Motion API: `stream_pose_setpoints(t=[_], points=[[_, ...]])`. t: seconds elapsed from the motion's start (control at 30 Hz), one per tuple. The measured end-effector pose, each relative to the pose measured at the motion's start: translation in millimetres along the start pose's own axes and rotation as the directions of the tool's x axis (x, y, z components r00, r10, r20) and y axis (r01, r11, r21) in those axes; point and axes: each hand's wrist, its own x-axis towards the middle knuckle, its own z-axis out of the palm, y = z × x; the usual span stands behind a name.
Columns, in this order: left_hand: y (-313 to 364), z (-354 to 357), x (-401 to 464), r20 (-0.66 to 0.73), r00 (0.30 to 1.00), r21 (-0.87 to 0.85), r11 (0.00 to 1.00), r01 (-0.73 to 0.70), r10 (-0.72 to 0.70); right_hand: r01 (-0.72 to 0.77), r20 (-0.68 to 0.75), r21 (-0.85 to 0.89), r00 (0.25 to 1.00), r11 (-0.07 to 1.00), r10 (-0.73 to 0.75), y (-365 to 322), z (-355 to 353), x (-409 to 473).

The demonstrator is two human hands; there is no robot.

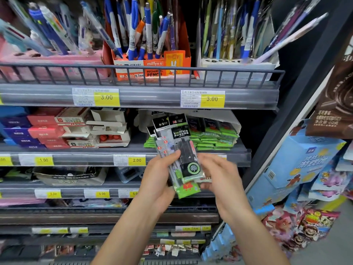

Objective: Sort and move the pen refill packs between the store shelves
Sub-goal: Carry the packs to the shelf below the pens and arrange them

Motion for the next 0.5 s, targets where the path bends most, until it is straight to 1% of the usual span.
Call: stream_pose_setpoints(t=[0.03,0.1,0.17,0.23,0.3,0.4,0.5], points=[[-0.7,-0.3,1.1,-0.016,0.999,0.035,0.999,-0.027,0.027,0.023,0.027,-0.044,0.999,0.999,-0.022,0.5,3.3,-7.3],[-2.4,-0.8,2.1,-0.05,0.997,0.08,0.995,-0.052,0.056,0.06,0.055,-0.074,0.997,0.995,-0.056,0.2,6.5,-13.2],[-3.7,-1.8,2.8,-0.059,0.997,0.084,0.996,-0.038,0.043,0.075,0.057,-0.115,0.996,0.99,-0.069,0.5,6.1,-11.2],[-3.7,-2.8,4.0,-0.077,0.997,0.067,0.998,-0.008,0.013,0.066,0.052,-0.146,0.997,0.987,-0.059,0.2,4.0,-7.5],[-3.4,-3.5,5.2,-0.087,0.996,0.065,0.998,-0.004,0.01,0.054,0.085,-0.186,0.996,0.981,-0.039,1.1,1.2,-4.7],[-3.3,-4.9,6.8,-0.084,0.995,0.109,0.993,-0.037,0.046,0.054,0.142,-0.215,0.99,0.975,-0.024,0.8,-2.7,-3.6],[-2.4,-7.1,6.5,-0.092,0.992,0.103,0.992,-0.071,0.08,0.024,0.149,-0.183,0.989,0.983,0.004,0.8,-6.8,-0.8]])
